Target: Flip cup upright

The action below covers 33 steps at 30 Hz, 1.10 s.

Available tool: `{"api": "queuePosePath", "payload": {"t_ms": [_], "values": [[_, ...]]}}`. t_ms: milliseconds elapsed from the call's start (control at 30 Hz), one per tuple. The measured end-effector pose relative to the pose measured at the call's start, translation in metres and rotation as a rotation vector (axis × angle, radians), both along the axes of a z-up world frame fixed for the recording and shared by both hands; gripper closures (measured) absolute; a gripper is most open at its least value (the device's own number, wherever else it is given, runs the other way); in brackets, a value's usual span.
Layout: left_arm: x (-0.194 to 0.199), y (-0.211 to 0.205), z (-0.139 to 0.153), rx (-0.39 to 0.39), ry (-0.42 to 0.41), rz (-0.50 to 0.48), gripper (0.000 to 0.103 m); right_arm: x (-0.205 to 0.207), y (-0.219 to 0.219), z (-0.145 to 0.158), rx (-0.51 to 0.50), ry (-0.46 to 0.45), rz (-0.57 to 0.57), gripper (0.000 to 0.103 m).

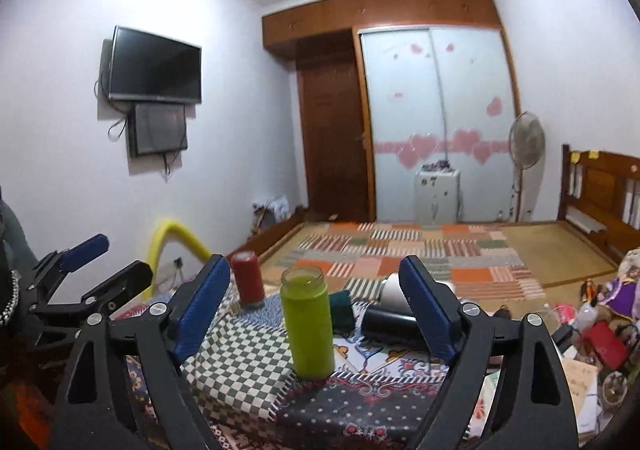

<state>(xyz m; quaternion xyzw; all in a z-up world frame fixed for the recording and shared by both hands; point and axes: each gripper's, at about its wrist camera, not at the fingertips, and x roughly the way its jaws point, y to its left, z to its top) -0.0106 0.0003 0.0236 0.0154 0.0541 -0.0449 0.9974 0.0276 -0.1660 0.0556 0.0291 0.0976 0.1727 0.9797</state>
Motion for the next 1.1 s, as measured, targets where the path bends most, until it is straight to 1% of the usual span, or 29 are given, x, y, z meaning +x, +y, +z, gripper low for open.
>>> {"api": "queuePosePath", "payload": {"t_ms": [67, 133, 167, 200, 300, 533, 667, 1100], "values": [[-0.011, -0.003, 0.002, -0.004, -0.01, -0.001, 0.006, -0.011, -0.001, 0.001, 0.003, -0.019, -0.013, 0.017], [-0.017, -0.005, 0.003, -0.005, -0.017, 0.0, 0.006, -0.017, -0.004, 0.0, 0.006, -0.029, -0.027, 0.014], [-0.02, -0.005, 0.003, -0.008, -0.019, 0.001, 0.006, -0.02, -0.005, 0.0, 0.008, -0.038, -0.04, 0.008], [-0.023, -0.006, 0.002, -0.011, -0.019, 0.0, 0.006, -0.02, -0.006, 0.0, 0.011, -0.046, -0.049, 0.0], [-0.028, -0.006, 0.001, -0.018, -0.016, 0.002, 0.005, -0.032, -0.011, -0.004, 0.013, -0.072, -0.085, 0.0], [-0.034, -0.008, -0.001, -0.018, -0.022, 0.015, 0.0, -0.041, -0.013, -0.008, 0.02, -0.076, -0.103, 0.0], [-0.035, -0.008, 0.0, -0.017, -0.027, 0.016, 0.0, -0.043, -0.012, -0.01, 0.005, -0.082, -0.118, 0.0], [-0.033, -0.009, -0.001, -0.02, -0.018, 0.009, 0.0, -0.046, -0.015, -0.011, 0.002, -0.073, -0.123, 0.0]]}}
